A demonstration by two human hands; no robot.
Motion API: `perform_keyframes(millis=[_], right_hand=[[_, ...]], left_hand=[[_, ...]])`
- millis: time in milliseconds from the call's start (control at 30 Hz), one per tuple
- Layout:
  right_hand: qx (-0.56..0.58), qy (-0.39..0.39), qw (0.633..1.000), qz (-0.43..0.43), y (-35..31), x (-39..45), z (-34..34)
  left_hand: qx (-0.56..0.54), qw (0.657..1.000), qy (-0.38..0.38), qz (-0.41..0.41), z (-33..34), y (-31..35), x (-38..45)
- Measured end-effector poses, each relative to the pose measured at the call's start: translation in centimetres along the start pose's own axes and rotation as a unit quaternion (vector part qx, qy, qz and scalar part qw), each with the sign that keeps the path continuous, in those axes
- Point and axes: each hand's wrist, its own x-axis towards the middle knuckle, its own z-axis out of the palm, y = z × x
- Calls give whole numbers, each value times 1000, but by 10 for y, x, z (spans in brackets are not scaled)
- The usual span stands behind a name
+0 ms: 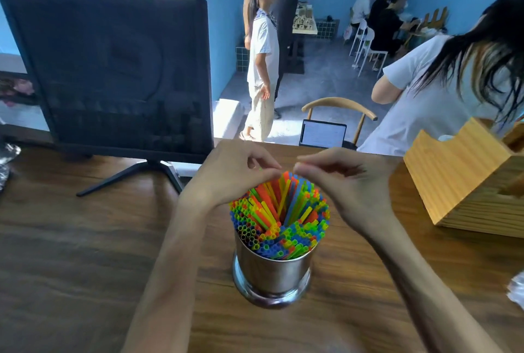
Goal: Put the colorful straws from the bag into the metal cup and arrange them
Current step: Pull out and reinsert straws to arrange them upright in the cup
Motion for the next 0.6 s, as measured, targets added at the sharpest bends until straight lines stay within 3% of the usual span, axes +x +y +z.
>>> perform_keyframes(millis=[100,300,433,600], right_hand=[[-78,-82,994,4,5,-6,-1],[-99,-81,991,39,9,1,2],[-89,-161,980,72,7,4,9],[-23,-124,991,34,8,7,8]], left_hand=[[2,1000,1,14,0,1,3],[-131,986,80,59,-6,10,3],[-269,931,206,136,-13,32,1],[-362,848,335,196,-27,43,-6]])
